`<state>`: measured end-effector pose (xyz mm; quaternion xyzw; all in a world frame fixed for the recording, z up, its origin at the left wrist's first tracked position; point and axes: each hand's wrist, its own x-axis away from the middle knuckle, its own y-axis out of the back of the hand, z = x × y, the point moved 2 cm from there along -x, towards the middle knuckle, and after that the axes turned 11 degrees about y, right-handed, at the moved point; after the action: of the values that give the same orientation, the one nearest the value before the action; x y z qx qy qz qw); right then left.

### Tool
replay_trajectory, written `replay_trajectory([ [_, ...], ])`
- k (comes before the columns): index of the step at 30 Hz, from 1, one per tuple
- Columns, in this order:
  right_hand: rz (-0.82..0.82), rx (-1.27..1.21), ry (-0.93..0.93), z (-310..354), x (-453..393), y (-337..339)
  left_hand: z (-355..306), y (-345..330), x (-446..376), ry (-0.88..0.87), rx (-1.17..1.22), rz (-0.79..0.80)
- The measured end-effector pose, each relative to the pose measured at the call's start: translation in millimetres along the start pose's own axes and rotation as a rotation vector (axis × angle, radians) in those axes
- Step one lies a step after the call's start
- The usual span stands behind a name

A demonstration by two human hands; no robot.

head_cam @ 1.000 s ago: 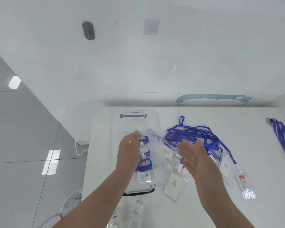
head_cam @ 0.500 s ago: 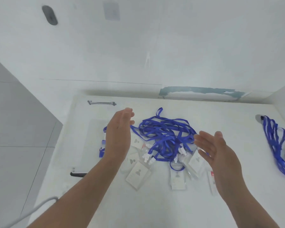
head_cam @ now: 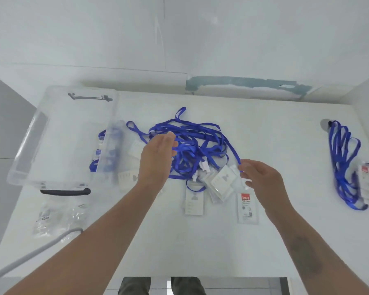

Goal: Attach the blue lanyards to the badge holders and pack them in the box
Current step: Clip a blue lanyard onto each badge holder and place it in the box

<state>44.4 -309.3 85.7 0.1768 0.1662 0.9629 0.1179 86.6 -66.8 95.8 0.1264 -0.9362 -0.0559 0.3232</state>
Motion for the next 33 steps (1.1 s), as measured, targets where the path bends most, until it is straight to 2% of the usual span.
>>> replay_trajectory([
  [6, 0.17, 0.37, -0.011, -53, -35, -11, 50, -63, -17, 0.06, -0.427, 0.161],
  [10, 0.147, 0.631, 0.057, -70, -57, -12, 75, -101, -26, 0.063, -0.636, 0.25],
  [17, 0.277, 0.747, 0.118, -81, -91, -16, 82, -135, -44, -0.015, -0.879, 0.15],
  [24, 0.304, 0.595, 0.12, -75, -104, 0, 75, -132, -44, -0.011, -0.783, 0.177],
  [29, 0.362, 0.461, 0.107, -48, -93, 22, 43, -116, -35, 0.015, -0.483, 0.311],
  [33, 0.389, 0.215, 0.121, -16, -77, 24, 11, -89, -32, 0.096, -0.329, 0.418],
])
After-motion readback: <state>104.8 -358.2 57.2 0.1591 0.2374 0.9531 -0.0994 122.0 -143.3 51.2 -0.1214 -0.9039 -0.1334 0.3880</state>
